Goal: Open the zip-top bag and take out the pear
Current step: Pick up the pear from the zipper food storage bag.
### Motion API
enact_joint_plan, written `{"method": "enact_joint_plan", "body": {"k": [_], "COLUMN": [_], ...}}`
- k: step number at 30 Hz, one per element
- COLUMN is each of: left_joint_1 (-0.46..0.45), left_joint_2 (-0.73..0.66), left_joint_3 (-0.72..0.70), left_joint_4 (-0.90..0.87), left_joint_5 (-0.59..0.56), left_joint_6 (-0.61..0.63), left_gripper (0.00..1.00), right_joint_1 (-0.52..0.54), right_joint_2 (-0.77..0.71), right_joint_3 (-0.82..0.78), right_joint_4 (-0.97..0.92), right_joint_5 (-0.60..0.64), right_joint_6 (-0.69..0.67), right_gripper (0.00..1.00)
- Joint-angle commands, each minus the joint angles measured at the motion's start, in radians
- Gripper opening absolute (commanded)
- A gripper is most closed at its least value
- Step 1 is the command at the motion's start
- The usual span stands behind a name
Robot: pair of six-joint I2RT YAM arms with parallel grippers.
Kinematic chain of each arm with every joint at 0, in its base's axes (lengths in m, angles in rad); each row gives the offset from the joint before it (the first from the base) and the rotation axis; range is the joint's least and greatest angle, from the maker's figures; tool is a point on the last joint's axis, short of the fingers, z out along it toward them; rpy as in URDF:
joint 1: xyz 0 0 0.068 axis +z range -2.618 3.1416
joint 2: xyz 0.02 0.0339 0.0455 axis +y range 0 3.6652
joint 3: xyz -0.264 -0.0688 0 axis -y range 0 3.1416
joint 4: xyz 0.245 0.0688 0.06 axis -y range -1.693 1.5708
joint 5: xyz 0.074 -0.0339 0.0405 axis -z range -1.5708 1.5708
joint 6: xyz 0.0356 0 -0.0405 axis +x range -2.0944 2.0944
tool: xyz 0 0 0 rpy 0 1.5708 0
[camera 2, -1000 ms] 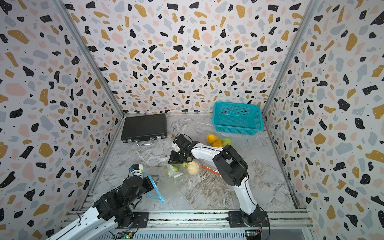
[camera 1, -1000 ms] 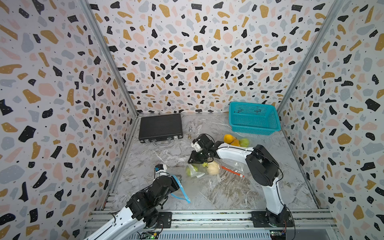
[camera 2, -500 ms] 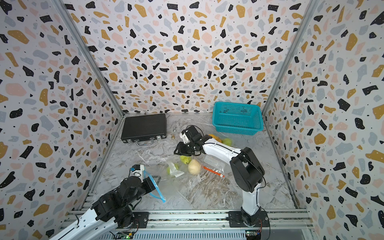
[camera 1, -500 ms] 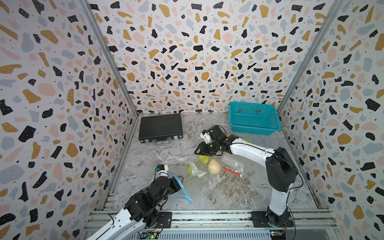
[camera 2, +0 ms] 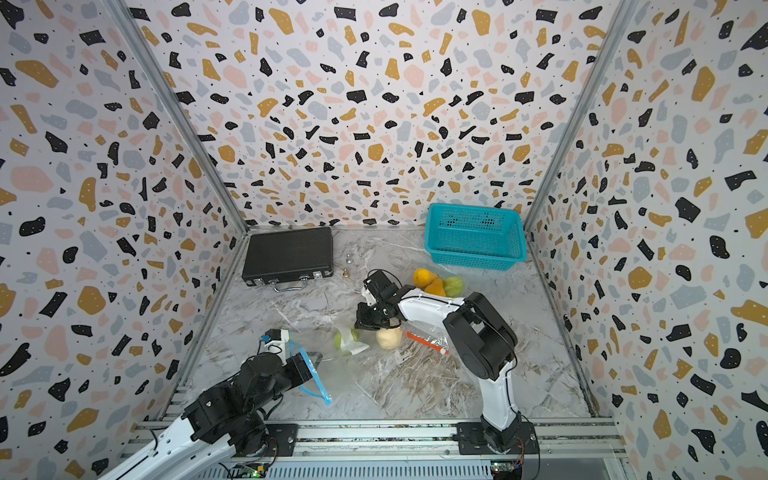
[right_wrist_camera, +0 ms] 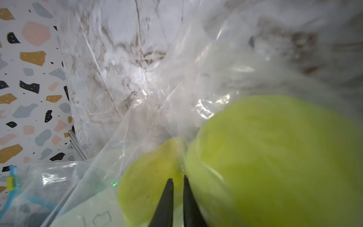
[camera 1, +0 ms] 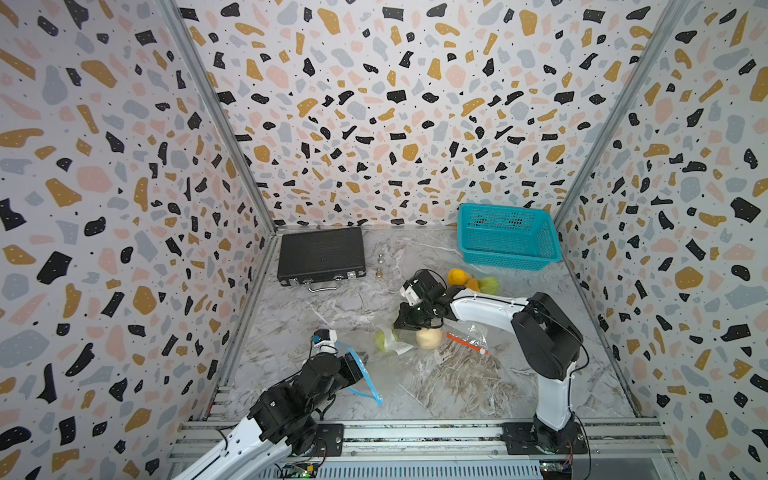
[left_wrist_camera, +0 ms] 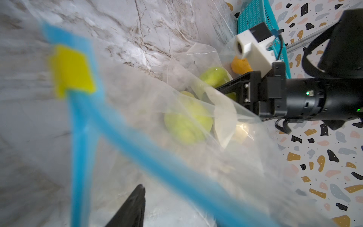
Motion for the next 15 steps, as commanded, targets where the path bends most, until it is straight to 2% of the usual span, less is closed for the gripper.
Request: {"method": "enact_joint_plan", "body": {"k": [1, 15], "left_joint_1": [0.002, 0.002], "left_joint_2": [-0.009, 0.011], "left_joint_3": [-0.008, -0.032], "left_joint_4": [0.008, -0.017], "left_joint_5": [0.007, -0.014], "left_joint_6": [0.014, 0.005], "left_gripper": [0.55, 0.54], "right_joint_1": [0.019, 0.051], "right_joint_2": [0.01, 0.067], "right_joint_3": [0.019, -0.045], "right_joint_4": [0.004, 0.102], "right_joint_5": [0.038, 0.014], "right_joint_6": [0.006, 0.037], "right_gripper": [0.12, 0.06]}}
